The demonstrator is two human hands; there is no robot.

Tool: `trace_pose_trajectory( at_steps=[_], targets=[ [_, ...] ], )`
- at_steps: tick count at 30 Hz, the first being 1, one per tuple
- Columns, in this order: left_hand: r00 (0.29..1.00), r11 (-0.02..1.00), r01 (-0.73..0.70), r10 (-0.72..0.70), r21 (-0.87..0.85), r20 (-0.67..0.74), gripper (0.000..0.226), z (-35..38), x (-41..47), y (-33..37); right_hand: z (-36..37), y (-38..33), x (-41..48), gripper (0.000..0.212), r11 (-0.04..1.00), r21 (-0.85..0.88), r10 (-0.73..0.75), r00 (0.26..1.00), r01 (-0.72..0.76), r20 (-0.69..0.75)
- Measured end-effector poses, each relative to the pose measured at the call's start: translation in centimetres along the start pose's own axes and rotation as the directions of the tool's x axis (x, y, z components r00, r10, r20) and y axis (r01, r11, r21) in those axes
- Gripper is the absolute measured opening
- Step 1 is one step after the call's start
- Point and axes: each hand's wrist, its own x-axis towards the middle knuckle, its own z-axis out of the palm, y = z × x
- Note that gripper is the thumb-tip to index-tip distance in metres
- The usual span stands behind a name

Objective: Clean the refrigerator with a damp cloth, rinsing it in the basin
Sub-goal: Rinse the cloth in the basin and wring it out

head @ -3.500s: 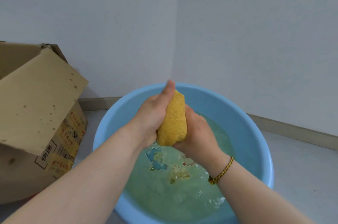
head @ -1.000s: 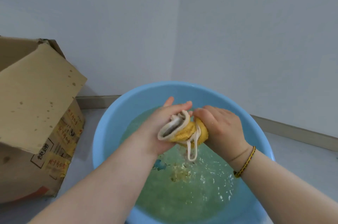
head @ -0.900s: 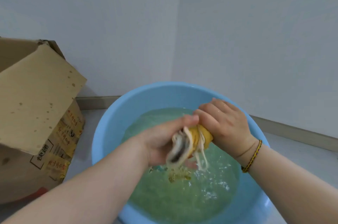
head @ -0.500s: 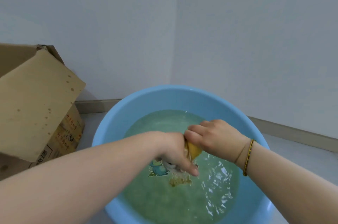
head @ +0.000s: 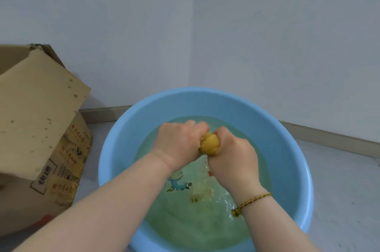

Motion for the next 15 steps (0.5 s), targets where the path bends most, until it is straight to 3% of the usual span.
trace_pose_trajectory(
  at_steps=[3, 6, 11, 15],
  targets=[
    [0.99, 0.985, 0.049, -0.07, -0.163, -0.125, 0.018, 0.4, -0.6, 0.0, -0.1, -0.1, -0.1, 0.01, 0.985, 0.174, 0.025, 0.997, -0.013, -0.07],
    [0.979, 0.957, 0.108, -0.149, -0.269, -0.137, 0.012, 0.4, -0.7, 0.5, -0.2, -0.2, -0.1, 0.007, 0.943, 0.325, 0.094, 0.993, -0.063, -0.078],
    [0.969, 0.885, 0.243, -0.242, -0.397, 0.055, 0.045, -0.5, -0.6, 1.0, -0.5, 0.0, 0.3, 0.024, 0.91, 0.407, 0.119, 0.99, -0.076, -0.08],
    [0.967, 0.872, 0.254, -0.239, -0.418, 0.088, 0.031, -0.9, -0.8, 1.1, -0.3, -0.1, 0.2, 0.028, 0.914, 0.389, 0.153, 0.986, -0.113, -0.074]
  ],
)
